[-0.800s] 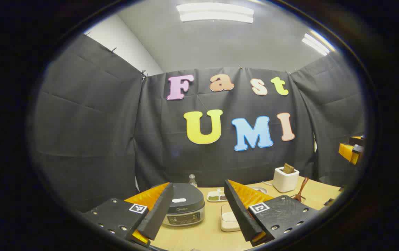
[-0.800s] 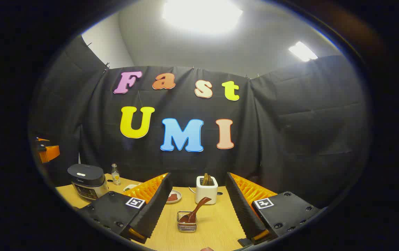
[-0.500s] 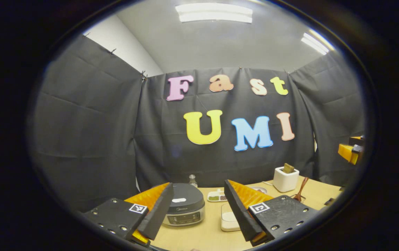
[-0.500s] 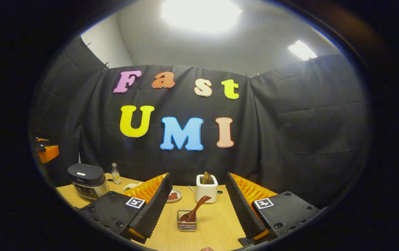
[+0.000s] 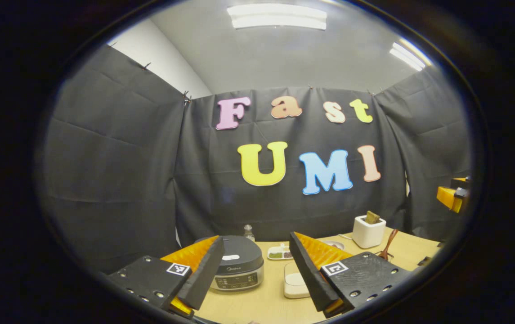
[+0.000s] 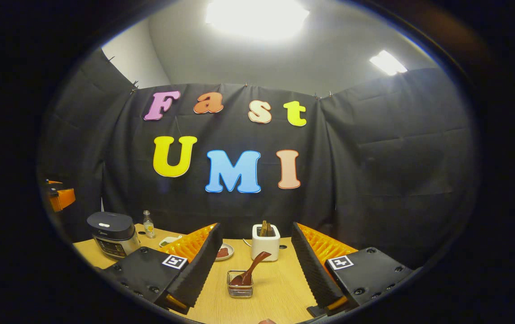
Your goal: Close the left gripper, press the button to open the rice cooker; take a wooden spoon from the chopstick holder with the right hand, scoop a spoonful of rice and pour it into the rice cooker, then put the wooden spoon back into the chopstick holder.
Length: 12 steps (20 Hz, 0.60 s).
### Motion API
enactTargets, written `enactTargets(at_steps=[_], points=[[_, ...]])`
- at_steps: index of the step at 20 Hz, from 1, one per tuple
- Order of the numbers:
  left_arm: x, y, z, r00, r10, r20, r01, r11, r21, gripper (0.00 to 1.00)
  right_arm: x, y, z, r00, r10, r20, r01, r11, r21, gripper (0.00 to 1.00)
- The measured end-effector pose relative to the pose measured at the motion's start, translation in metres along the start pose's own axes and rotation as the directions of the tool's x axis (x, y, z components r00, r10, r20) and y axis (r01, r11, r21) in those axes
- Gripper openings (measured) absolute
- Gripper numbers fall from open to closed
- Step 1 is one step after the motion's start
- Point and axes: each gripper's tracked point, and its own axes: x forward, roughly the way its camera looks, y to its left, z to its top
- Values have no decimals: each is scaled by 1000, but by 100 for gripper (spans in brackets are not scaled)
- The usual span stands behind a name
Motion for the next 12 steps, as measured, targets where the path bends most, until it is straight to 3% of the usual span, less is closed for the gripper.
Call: enactTargets(at_steps=[12], points=[[1,8,2,999,32,-7,-32,999,1,88,4,1,1,1000,15,8,-15,1000,-2,97]])
